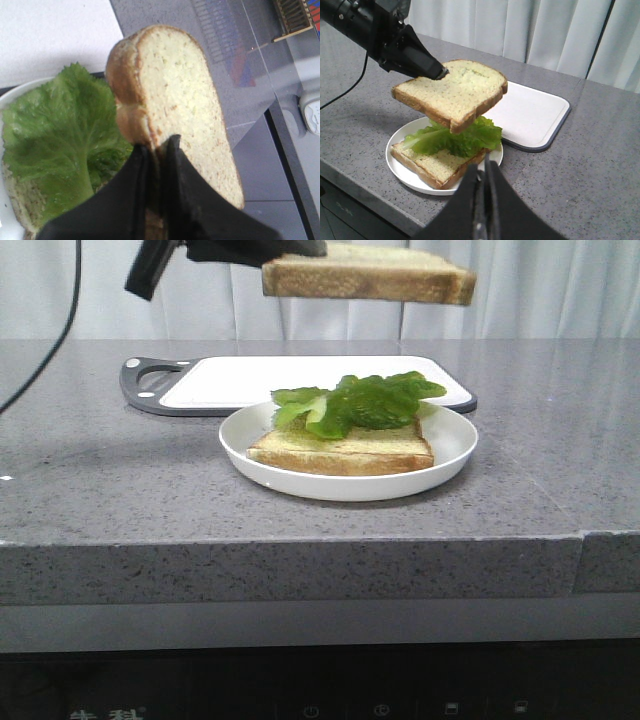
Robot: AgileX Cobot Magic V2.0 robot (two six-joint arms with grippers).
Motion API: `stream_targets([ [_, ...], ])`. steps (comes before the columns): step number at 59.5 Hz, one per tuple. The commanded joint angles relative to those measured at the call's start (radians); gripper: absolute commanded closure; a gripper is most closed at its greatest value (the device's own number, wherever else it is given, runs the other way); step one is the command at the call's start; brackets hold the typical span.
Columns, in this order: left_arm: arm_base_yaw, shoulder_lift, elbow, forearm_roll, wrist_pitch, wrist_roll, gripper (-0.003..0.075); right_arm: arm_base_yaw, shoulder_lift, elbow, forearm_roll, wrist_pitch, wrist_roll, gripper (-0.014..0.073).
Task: Left arm grabs bread, right arm adds lettuce
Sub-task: 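Bring the held bread slice over the lettuce with the left gripper and lower it, then open the left gripper and lift it away from the sandwich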
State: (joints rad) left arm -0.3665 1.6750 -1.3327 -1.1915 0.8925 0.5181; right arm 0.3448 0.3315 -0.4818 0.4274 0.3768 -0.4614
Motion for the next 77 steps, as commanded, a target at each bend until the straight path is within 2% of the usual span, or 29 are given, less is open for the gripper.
stream_targets([
  [1,0.000,-0.018,-0.035,-0.077,0.046,0.014,0.0741,-0.006,0.005,-0.027,0.005,-0.069,-0.009,0.0664],
  [29,-0.002,0.052,-0.035,-0.017,0.052,0.014,0.0732,-0.006,0.005,-0.027,0.005,-0.069,-0.009,0.0664],
  [35,-0.002,0.052,-0.035,0.005,0.052,0.014,0.0654,-0.006,0.005,-0.027,0.005,-0.069,-0.009,0.0664],
  [48,-0.002,0.052,-0.035,0.013,0.038,0.014,0.0328,-0.006,0.005,-0.027,0.005,-0.069,-0.009,0.0664],
  [54,0.000,0.045,-0.035,0.015,0.045,0.014,0.0254,-0.006,0.005,-0.027,0.005,-0.069,-0.009,0.0664],
  [70,0.030,-0.070,-0.035,0.108,0.062,0.014,0.0251,-0.006,0.005,-0.027,0.005,-0.069,-0.009,0.0664],
  [74,0.035,-0.102,-0.035,0.142,0.063,0.014,0.0299,-0.006,0.005,-0.027,0.005,-0.074,-0.009,0.0664],
  [77,0.035,-0.127,-0.035,0.170,0.063,0.014,0.0384,-0.006,0.005,-0.027,0.005,-0.083,-0.009,0.0664],
])
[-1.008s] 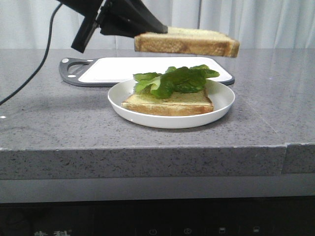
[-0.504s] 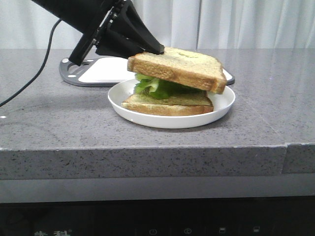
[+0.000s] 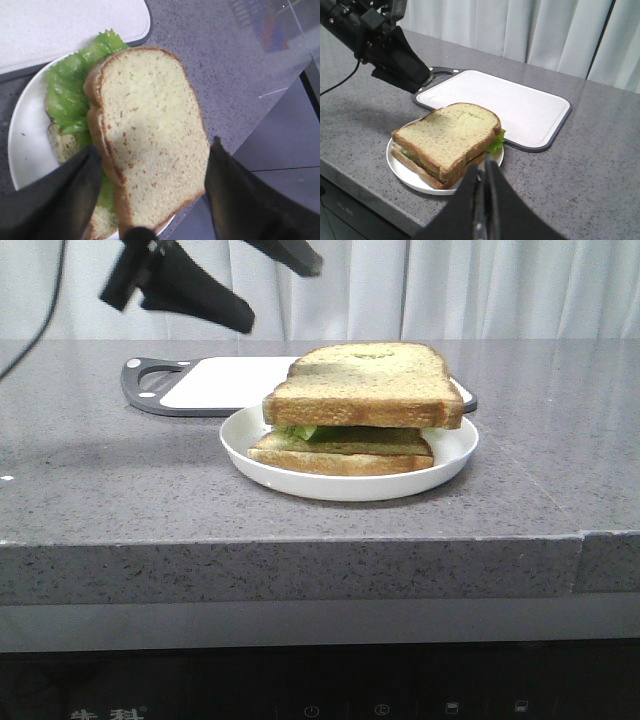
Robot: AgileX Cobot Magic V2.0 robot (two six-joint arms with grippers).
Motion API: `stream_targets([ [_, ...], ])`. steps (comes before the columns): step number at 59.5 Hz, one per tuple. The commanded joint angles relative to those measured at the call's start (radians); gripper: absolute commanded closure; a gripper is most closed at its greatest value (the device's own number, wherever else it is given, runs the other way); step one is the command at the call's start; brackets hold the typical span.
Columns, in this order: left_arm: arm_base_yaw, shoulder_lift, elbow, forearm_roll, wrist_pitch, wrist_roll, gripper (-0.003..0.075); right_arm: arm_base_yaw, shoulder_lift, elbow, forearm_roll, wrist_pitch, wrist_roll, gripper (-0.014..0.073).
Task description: Left arm grabs bread, right arm adds lettuce
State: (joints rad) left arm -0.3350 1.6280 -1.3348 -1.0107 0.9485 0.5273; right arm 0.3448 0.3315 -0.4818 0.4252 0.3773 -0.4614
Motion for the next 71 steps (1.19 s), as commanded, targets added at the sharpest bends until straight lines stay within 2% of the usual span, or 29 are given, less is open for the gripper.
stream_targets([
  [1,0.005,-0.085,-0.033,-0.006,0.007,0.005,0.0410,-0.006,0.005,-0.027,0.007,-0.088,-0.009,0.0664],
  [3,0.005,-0.099,-0.033,-0.002,0.007,0.005,0.0480,-0.006,0.005,-0.027,0.007,-0.096,-0.009,0.0664],
  [5,0.005,-0.116,-0.033,0.001,0.007,0.005,0.0584,-0.006,0.005,-0.027,0.007,-0.114,-0.009,0.0664],
  [9,0.005,-0.136,-0.033,0.002,0.007,0.030,0.0726,-0.006,0.005,-0.027,0.007,-0.132,-0.009,0.0664],
  [10,0.005,-0.140,-0.033,0.002,0.007,0.043,0.0741,-0.006,0.005,-0.027,0.007,-0.133,-0.009,0.0664],
  [22,0.003,-0.229,-0.031,0.069,-0.037,0.066,0.0741,-0.006,0.005,-0.027,0.007,-0.149,-0.001,0.0664],
  [27,-0.006,-0.307,-0.007,0.155,-0.123,0.066,0.0741,-0.008,0.005,-0.027,0.007,-0.183,0.007,0.0654],
  [32,-0.020,-0.407,0.057,0.240,-0.264,0.066,0.0741,-0.019,0.005,-0.026,0.007,-0.207,0.007,0.0655],
  [39,-0.026,-0.597,0.232,0.329,-0.518,0.066,0.0741,-0.038,0.004,-0.009,0.009,-0.220,0.007,0.0655],
  [47,-0.026,-0.808,0.447,0.384,-0.675,0.066,0.0741,-0.038,-0.020,0.034,0.029,-0.254,0.007,0.0655],
  [56,-0.026,-1.043,0.679,0.400,-0.761,0.066,0.0741,-0.038,-0.081,0.094,0.040,-0.263,0.007,0.0655],
  [71,-0.026,-1.379,0.956,0.396,-0.770,0.066,0.0741,-0.038,-0.195,0.167,0.040,-0.241,0.007,0.0655],
])
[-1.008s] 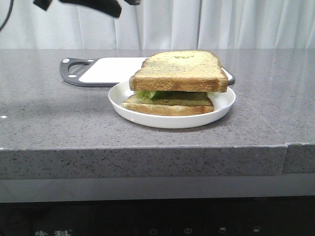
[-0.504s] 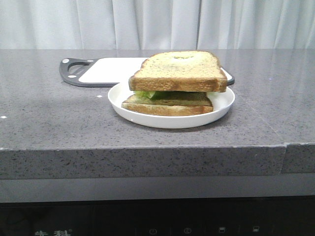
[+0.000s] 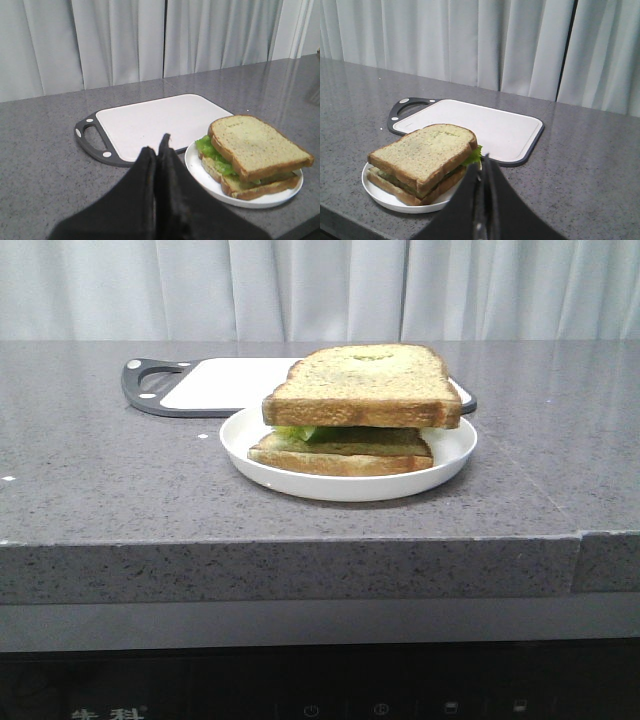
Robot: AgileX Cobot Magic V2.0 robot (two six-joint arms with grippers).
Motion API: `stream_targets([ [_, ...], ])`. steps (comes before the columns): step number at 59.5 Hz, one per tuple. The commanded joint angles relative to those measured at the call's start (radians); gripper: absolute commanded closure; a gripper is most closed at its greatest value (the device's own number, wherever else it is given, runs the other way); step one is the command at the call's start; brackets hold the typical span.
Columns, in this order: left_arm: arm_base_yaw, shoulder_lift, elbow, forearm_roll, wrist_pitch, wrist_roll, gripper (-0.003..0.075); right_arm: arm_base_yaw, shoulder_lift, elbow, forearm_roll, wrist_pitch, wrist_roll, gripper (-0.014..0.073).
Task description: Left arm grabs bread, right arm adds lettuce
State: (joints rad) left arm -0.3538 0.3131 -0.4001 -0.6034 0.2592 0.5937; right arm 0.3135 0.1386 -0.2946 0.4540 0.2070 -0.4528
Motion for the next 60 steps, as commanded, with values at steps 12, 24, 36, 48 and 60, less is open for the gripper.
stream_targets([
  [12,-0.007,-0.167,0.105,-0.020,-0.081,0.000,0.0741,-0.007,-0.003,-0.021,0.011,-0.074,-0.001,0.0655],
  [24,-0.007,-0.165,0.152,-0.020,-0.081,0.000,0.0741,-0.007,-0.003,-0.021,0.011,-0.074,-0.001,0.0655],
  [36,-0.007,-0.165,0.177,-0.020,-0.084,0.000,0.0741,-0.007,-0.003,-0.021,0.011,-0.074,-0.001,0.0655],
  [48,-0.005,-0.167,0.185,0.158,-0.107,-0.155,0.0741,-0.007,-0.003,-0.021,0.011,-0.074,-0.001,0.0655],
  [60,0.003,-0.191,0.185,0.603,-0.117,-0.594,0.0741,-0.007,-0.003,-0.021,0.011,-0.074,-0.001,0.0655],
])
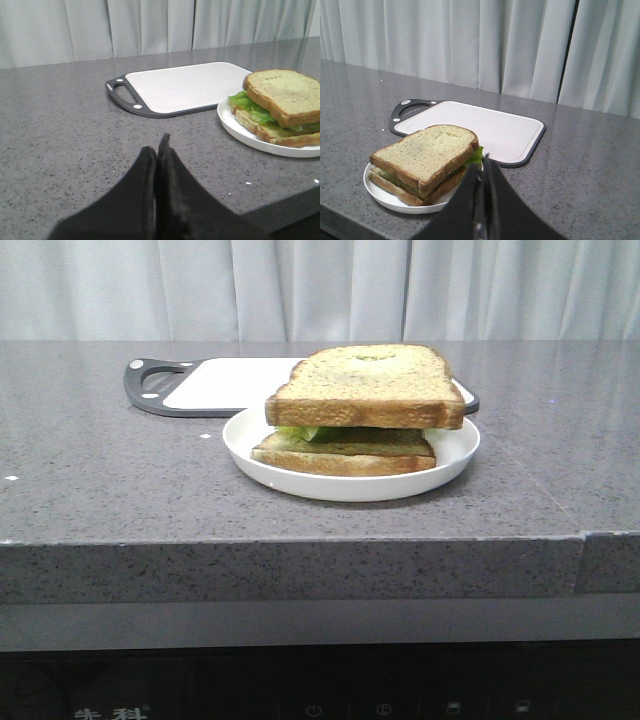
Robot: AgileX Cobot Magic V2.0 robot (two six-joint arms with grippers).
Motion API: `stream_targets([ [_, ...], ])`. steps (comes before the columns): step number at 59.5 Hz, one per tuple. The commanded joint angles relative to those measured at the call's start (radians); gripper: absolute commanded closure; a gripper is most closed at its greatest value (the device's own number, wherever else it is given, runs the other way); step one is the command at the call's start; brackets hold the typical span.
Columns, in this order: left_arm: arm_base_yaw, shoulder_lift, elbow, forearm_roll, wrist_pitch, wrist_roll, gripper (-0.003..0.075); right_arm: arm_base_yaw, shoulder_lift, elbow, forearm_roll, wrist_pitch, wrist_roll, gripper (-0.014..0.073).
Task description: Left arm grabs bread, right arm adds lettuce
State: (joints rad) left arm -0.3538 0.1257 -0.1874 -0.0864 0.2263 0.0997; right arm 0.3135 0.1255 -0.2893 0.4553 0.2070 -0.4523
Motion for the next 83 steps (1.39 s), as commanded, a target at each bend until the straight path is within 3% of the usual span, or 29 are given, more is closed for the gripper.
stream_targets([
  [1,0.007,-0.006,-0.028,0.086,-0.082,-0.100,0.0741,-0.007,0.010,-0.026,0.010,-0.074,-0.002,0.0655],
  [9,0.082,-0.046,-0.005,0.086,-0.076,-0.090,0.0741,-0.007,0.010,-0.026,0.010,-0.074,-0.002,0.0655],
  [29,0.404,-0.151,0.149,0.074,-0.096,-0.094,0.0741,-0.007,0.010,-0.026,0.010,-0.073,-0.002,0.0655],
  [83,0.405,-0.149,0.197,0.071,-0.139,-0.100,0.0741,-0.007,0.010,-0.026,0.010,-0.072,-0.002,0.0655],
])
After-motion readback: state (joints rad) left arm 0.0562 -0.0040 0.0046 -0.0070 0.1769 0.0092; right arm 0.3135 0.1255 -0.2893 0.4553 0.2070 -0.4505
